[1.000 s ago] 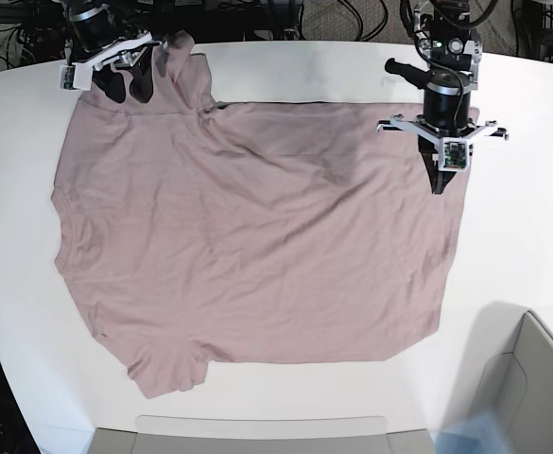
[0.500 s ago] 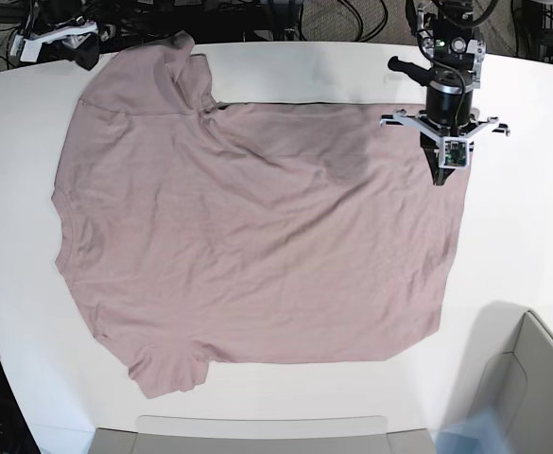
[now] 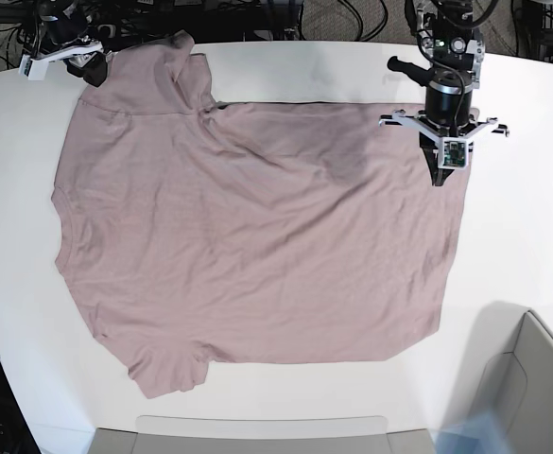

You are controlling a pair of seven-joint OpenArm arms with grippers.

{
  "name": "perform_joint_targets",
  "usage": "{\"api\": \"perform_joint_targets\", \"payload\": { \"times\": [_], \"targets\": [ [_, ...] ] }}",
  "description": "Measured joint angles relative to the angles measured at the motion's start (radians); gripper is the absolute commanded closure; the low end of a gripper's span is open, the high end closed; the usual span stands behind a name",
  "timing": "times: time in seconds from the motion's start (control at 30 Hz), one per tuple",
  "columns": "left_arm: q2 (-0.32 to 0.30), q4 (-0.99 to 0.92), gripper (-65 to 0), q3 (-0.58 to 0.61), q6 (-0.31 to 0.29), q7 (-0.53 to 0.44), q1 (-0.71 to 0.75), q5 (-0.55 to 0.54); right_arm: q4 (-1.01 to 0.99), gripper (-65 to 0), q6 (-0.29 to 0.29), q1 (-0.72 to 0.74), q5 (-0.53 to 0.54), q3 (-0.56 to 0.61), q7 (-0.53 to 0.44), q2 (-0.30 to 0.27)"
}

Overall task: Fold the T-shirt properly
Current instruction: 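Reposition both grippers onto the shoulder edges beside the collar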

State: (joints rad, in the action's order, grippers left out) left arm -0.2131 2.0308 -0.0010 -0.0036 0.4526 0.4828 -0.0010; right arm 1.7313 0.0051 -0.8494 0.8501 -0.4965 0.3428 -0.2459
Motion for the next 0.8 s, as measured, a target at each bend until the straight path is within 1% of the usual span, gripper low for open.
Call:
{"api": "perform_joint_targets", "payload": {
  "times": [0.13, 0.23, 0.37, 0.43, 0.5, 0.63, 0.7, 0.77, 0.8],
  "targets": [
    [0.000, 0.000, -0.4, -0.001, 0.000, 0.000, 0.003, 0.001, -0.027, -28.1, 0.015, 0.030, 0.011, 0.000, 0.006, 0.002],
    [0.000, 0.000, -0.4, -0.001, 0.000, 0.000, 0.002, 0.000, -0.030, -28.1, 0.014, 0.043, 0.011, 0.000, 0.015, 0.020],
    [0.006, 0.000, -0.4, -0.002, 0.000, 0.000, 0.003, 0.001, -0.015, -28.1, 0.047, 0.050, 0.016, 0.094, 0.009, 0.025],
    [0.010, 0.000, -0.4, -0.001, -0.001, 0.000, 0.005, 0.000, -0.003, -28.1, 0.048, 0.048, 0.019, 0.156, 0.003, 0.037],
    [0.008, 0.000, -0.4, -0.002, 0.000, 0.000, 0.002, 0.001, -0.002, -28.1, 0.064, 0.041, 0.034, 0.208, 0.001, 0.055],
    [0.008, 0.000, -0.4, -0.003, 0.000, -0.002, 0.020, 0.000, -0.002, -28.1, 0.074, 0.035, 0.037, 0.245, 0.001, 0.084],
    [0.008, 0.000, -0.4, -0.006, 0.000, 0.002, 0.037, -0.001, -0.002, -28.1, 0.077, 0.036, 0.039, 0.250, 0.004, 0.084],
    [0.012, 0.000, -0.7, -0.041, -0.004, 0.007, 0.046, -0.037, -0.002, -28.1, 0.078, 0.040, 0.037, 0.248, 0.009, 0.082],
    [0.014, 0.001, -1.6, -0.075, -0.004, 0.019, 0.046, -0.106, -0.002, -28.1, 0.078, 0.040, 0.037, 0.247, 0.009, 0.080]
  ]
}}
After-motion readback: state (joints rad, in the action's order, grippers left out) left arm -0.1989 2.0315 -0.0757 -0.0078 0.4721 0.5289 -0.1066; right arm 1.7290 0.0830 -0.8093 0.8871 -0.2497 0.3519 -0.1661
